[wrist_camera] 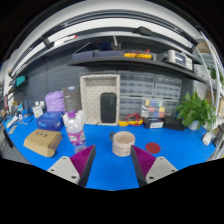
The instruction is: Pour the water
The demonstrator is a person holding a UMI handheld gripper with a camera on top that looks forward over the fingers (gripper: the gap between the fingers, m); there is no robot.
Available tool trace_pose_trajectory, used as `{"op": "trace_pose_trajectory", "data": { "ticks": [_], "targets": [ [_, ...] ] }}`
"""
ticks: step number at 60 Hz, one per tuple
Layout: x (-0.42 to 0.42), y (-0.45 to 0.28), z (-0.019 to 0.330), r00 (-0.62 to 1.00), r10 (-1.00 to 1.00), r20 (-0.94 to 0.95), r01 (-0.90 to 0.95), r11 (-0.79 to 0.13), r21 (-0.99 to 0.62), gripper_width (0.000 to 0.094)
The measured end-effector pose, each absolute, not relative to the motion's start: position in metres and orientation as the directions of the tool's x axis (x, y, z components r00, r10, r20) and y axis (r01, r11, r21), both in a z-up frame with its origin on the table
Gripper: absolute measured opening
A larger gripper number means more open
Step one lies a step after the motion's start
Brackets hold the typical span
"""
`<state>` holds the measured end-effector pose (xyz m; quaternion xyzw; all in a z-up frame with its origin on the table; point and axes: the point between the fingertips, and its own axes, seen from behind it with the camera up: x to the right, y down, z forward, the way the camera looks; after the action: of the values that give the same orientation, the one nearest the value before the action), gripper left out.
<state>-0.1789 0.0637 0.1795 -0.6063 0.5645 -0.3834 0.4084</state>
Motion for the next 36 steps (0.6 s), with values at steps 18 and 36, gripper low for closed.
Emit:
{"op": "trace_pose_trajectory", "data": {
  "ticks": [18, 36],
  "targets": [
    [-0.133, 0.234, 0.127, 0.119, -0.993, -0.018, -0.413, -0.033, -0.910, 0.0715],
    [-0.066, 0.258, 0.112, 0.087, -0.996, -0.001, -0.370, -0.031, -0.929, 0.0715]
  ]
}}
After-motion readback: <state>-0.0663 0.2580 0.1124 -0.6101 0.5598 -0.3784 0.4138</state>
